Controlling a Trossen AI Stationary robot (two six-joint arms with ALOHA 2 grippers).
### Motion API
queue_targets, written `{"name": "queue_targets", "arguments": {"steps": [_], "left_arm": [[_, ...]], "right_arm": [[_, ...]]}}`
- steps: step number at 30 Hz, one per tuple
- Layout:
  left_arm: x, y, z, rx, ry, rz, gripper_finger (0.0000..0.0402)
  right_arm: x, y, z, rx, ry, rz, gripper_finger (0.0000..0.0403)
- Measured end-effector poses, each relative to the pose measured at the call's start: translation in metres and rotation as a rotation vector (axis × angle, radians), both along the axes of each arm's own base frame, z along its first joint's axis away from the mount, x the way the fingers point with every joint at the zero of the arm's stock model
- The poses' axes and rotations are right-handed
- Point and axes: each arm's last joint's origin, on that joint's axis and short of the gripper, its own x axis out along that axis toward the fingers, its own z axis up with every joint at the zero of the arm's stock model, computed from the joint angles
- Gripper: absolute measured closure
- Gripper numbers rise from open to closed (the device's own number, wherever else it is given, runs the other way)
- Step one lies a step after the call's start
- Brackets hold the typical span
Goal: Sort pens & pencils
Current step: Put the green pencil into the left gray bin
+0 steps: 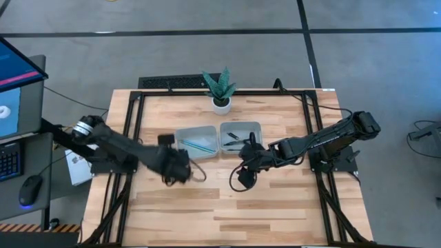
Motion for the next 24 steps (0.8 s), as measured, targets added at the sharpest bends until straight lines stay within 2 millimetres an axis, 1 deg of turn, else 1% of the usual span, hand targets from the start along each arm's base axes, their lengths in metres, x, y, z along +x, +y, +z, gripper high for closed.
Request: {"name": "queue_targets", "arguments": {"steps": [3, 5, 10, 14, 19, 24], "left_arm": [[0.002, 0.025, 0.009, 0.007, 0.039, -0.068, 0.0391], [0.005, 0.041, 0.011, 0.025, 0.082, -0.123, 0.0391], [0.010, 0.077, 0.012, 0.028, 0.201, -0.252, 0.0391], [0.019, 0.102, 0.011, 0.021, 0.198, -0.330, 0.0391], [0.027, 0.126, 0.011, -0.020, 0.143, -0.384, 0.0391], [0.027, 0.137, 0.011, -0.040, 0.146, -0.398, 0.0391]], "right_arm": [[-0.002, -0.001, -0.002, -0.009, 0.031, 0.000, 0.0182], [-0.004, -0.001, -0.003, -0.014, 0.049, 0.000, 0.0182], [-0.004, -0.001, -0.003, -0.014, 0.052, -0.001, 0.0182], [-0.003, -0.004, -0.003, -0.014, 0.051, -0.010, 0.0182], [-0.001, -0.012, -0.003, -0.013, 0.051, -0.036, 0.0182], [0.001, -0.021, -0.003, -0.012, 0.051, -0.066, 0.0182]]}}
